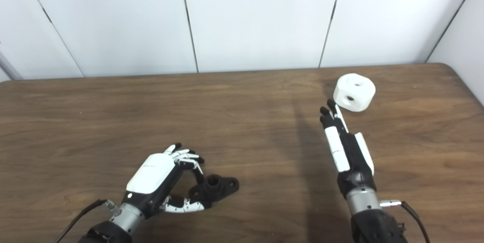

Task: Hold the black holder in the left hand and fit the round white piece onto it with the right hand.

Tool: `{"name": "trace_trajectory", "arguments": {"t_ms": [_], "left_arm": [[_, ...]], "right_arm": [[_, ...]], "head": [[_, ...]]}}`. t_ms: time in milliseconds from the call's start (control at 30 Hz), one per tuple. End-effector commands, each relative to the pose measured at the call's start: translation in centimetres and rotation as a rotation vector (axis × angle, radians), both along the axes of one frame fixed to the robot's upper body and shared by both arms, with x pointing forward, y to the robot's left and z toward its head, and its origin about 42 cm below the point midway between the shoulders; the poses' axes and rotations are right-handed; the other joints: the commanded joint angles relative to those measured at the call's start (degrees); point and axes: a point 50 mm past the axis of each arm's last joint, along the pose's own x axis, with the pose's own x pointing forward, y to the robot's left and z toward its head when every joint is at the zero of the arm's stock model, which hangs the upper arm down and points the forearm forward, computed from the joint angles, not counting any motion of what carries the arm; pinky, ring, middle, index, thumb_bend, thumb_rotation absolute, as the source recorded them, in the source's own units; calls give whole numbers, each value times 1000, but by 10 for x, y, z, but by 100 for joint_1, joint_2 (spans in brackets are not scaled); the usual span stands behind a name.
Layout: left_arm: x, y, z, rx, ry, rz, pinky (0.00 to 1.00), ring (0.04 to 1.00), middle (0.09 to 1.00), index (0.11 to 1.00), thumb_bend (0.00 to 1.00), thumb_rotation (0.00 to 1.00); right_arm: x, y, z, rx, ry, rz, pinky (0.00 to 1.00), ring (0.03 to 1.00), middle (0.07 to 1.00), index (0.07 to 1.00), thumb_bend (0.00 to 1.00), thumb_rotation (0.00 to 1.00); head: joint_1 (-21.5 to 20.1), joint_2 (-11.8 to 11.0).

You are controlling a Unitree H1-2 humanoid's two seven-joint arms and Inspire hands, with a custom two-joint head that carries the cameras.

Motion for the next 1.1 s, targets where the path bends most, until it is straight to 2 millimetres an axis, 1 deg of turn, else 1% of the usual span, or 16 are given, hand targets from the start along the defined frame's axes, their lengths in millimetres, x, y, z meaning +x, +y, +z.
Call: {"name": "trace_trajectory", "arguments": {"t_ms": [0,133,167,233,267,300,367,400,467,500,667,700,733,867,1000,1067], "left_arm": [[-3,-1,0,18,5,-28,992,875,771,486,518,45],[-3,0,-2,30,4,-27,992,876,776,487,518,44],[-2,1,-2,31,2,-25,996,875,774,487,518,45],[-2,1,-3,31,-1,-23,999,873,771,487,518,45],[-2,2,-3,32,-3,-23,1000,874,772,487,518,45],[-1,3,-4,32,-3,-22,999,874,772,487,518,44],[-1,5,-5,36,-5,-21,996,873,772,487,518,44],[-1,6,-6,38,-6,-21,993,871,772,487,518,45],[-1,9,-8,39,-11,-21,987,868,770,487,518,45],[-1,10,-8,40,-14,-21,980,864,767,487,518,44],[1,19,-7,45,-26,-20,969,853,757,486,519,44],[1,20,-7,43,-30,-21,955,845,751,486,519,45],[1,21,-7,43,-32,-22,949,841,749,485,519,45],[1,24,-4,50,-30,-23,932,834,744,486,519,44],[1,25,-3,53,-34,-26,900,821,735,485,519,44],[1,25,-3,53,-33,-27,885,818,731,485,519,43]], "right_arm": [[5,-2,18,-19,-83,-12,1000,955,959,1000,626,1000],[7,-8,21,-45,-89,-30,1000,970,970,1000,592,998],[8,-10,22,-54,-94,-40,1000,967,969,999,580,974],[11,-13,25,-71,-104,-62,1000,960,968,997,563,928],[12,-14,26,-85,-110,-82,1000,954,961,991,558,876],[13,-15,27,-94,-113,-97,973,936,939,971,556,806],[16,-20,30,-171,-118,-145,939,921,911,930,595,744],[17,-22,31,-192,-119,-158,933,921,906,912,614,717],[20,-26,35,-236,-119,-186,918,915,900,887,641,677],[21,-28,38,-259,-120,-200,912,913,901,864,661,631],[31,-38,49,-377,-140,-256,930,905,884,818,711,505],[34,-40,51,-419,-144,-267,920,902,878,806,724,491],[36,-42,53,-458,-148,-278,906,897,878,800,735,491],[46,-50,62,-532,-157,-311,894,907,896,800,759,458],[57,-60,68,-604,-146,-339,888,933,918,796,763,402],[63,-66,69,-639,-136,-350,906,952,933,799,765,381]], "head": [[-7,8],[-50,15],[-175,-12],[-252,-41],[-290,-69],[-329,-83],[-498,-181],[-498,-181],[-781,-280],[-781,-280],[-1352,-458],[-1352,-458],[-1483,-503],[-1651,-581],[-1692,-637],[-1705,-660]]}}
